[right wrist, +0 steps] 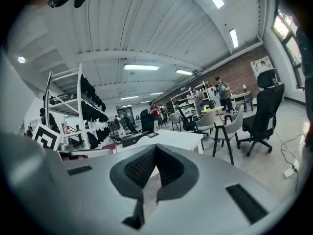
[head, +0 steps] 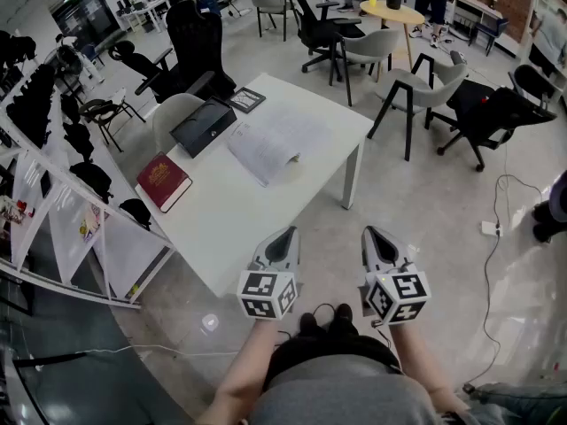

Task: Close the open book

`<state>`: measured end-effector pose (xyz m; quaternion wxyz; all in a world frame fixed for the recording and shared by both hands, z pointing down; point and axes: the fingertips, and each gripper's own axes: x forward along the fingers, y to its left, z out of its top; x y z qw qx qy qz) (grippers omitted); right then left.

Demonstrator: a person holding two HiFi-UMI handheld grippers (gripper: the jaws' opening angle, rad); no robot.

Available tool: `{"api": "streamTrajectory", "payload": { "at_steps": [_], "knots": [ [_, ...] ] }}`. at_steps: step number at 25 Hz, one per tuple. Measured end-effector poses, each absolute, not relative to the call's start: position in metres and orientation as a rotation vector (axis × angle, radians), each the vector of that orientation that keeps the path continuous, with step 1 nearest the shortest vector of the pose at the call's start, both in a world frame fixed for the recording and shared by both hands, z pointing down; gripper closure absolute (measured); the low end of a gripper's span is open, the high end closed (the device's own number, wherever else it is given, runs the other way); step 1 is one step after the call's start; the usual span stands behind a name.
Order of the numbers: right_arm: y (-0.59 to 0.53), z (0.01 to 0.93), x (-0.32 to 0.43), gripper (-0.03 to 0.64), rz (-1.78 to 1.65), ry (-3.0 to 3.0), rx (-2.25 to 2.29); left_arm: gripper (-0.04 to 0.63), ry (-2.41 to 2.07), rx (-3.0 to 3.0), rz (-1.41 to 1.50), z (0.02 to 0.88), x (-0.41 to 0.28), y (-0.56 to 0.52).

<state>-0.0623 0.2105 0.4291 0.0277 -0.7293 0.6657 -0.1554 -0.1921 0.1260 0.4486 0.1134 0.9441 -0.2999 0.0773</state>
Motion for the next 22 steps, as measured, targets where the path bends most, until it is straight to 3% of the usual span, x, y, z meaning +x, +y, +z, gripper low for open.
{"api": "streamTrajectory", "payload": {
  "at_steps": [22],
  "knots": [
    [0.202, 0.449, -0.009, 0.614, -0.582, 2.069, -2.190, 0.588, -1.007, 2.646, 0.192, 0.462, -0.165, 0.107]
  ]
}}
